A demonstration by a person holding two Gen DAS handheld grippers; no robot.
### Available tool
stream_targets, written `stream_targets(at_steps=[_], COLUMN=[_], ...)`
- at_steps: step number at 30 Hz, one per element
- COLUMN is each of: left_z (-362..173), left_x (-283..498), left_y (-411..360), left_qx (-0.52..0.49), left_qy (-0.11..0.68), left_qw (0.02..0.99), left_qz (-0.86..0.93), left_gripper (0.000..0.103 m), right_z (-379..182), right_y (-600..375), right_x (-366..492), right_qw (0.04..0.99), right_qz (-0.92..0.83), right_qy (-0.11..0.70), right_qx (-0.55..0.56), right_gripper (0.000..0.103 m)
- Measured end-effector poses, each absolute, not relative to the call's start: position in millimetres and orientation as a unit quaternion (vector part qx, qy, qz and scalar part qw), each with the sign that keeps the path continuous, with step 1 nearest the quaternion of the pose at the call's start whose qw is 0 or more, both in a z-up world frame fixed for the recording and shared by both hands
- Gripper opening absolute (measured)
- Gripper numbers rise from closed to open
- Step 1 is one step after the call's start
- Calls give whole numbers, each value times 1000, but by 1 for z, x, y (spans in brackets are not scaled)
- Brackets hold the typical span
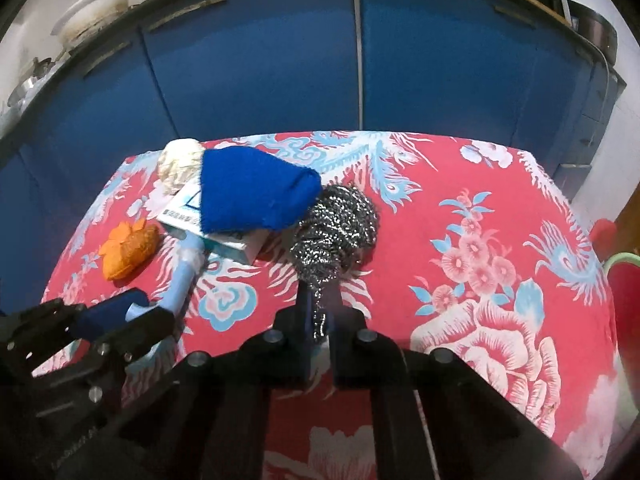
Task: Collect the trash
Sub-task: 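Grasp the steel wool scrubber with the right tool while the left tool grasps the light blue plastic piece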
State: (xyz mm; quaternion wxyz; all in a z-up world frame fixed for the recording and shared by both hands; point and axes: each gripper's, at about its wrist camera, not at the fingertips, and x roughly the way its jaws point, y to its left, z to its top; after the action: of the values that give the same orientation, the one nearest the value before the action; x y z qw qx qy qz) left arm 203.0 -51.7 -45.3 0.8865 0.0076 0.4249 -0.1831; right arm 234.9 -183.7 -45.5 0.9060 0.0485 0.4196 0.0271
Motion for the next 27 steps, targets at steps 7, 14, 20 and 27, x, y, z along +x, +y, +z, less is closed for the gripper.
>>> stream_targets(at_steps=[7, 14, 20, 27], left_z=[-34, -20, -11, -2], left_x=[194, 178, 166, 148], left_y=[-53, -55, -55, -59], left_qx=[-4, -8, -19, -20], left_qy=[414, 397, 389, 375], left_qw=[889, 896, 896, 900], left_qz=[-194, -201, -213, -221], left_gripper=[19, 14, 3, 3], right_z=[-29, -14, -6, 5], right_y=[-185, -190, -191, -196], right_x=[214, 191, 178, 158], right_qw=[915, 921, 925, 931], right_qz=[33, 35, 42, 36], right_qy=[398, 382, 372, 357], right_qx=[55, 64, 68, 70], right_gripper=[7, 7, 6, 6])
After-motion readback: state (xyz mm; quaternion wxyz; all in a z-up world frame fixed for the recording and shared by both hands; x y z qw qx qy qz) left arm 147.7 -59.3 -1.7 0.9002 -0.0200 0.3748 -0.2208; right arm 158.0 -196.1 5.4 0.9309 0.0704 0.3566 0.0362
